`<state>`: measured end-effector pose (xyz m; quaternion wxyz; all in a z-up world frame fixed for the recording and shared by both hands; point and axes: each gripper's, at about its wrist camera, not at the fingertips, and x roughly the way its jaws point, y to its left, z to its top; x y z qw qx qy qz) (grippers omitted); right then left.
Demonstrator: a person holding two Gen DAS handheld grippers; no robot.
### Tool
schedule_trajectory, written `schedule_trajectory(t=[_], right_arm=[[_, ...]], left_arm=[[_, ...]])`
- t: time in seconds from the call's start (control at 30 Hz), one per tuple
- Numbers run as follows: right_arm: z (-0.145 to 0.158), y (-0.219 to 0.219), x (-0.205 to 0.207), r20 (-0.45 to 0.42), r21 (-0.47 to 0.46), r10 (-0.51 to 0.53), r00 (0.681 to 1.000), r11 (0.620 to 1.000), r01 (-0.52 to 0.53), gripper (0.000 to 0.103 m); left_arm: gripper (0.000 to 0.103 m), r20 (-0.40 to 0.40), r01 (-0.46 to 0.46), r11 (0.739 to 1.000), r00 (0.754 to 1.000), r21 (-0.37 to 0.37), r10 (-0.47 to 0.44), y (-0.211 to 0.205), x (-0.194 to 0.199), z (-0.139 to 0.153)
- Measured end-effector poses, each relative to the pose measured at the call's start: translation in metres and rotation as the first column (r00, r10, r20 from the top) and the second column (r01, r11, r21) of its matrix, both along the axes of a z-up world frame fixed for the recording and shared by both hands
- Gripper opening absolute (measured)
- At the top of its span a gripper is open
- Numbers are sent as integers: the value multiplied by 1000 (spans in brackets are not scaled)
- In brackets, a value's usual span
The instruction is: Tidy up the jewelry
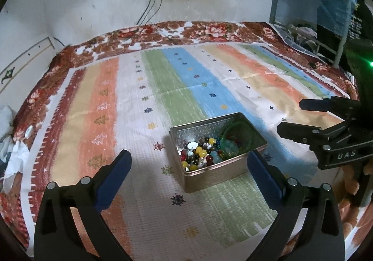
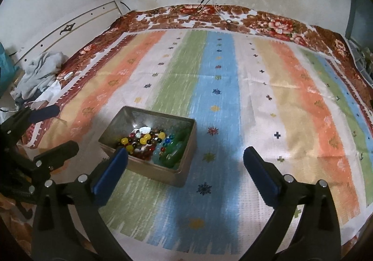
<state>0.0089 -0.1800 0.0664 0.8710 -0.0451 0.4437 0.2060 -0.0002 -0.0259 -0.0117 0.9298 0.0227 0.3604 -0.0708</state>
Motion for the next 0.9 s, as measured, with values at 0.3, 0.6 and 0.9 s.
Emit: schedule_trajectory(t=[0.3,0.6,0.9], right_arm=[[-1,-2,-3,-15,31,3,1000,1000,-2,98],[3,-4,-7,0,43,-1,1000,999,1,98],[0,-3,-6,-13,32,1,1000,999,0,98]], left_arm=[[97,37,-16,1000,999,-13,16,1,-4,6],[97,59,-11,1000,998,11,10,-3,-6,6],[97,83,15,1000,996,14,-16,-6,-9,9]])
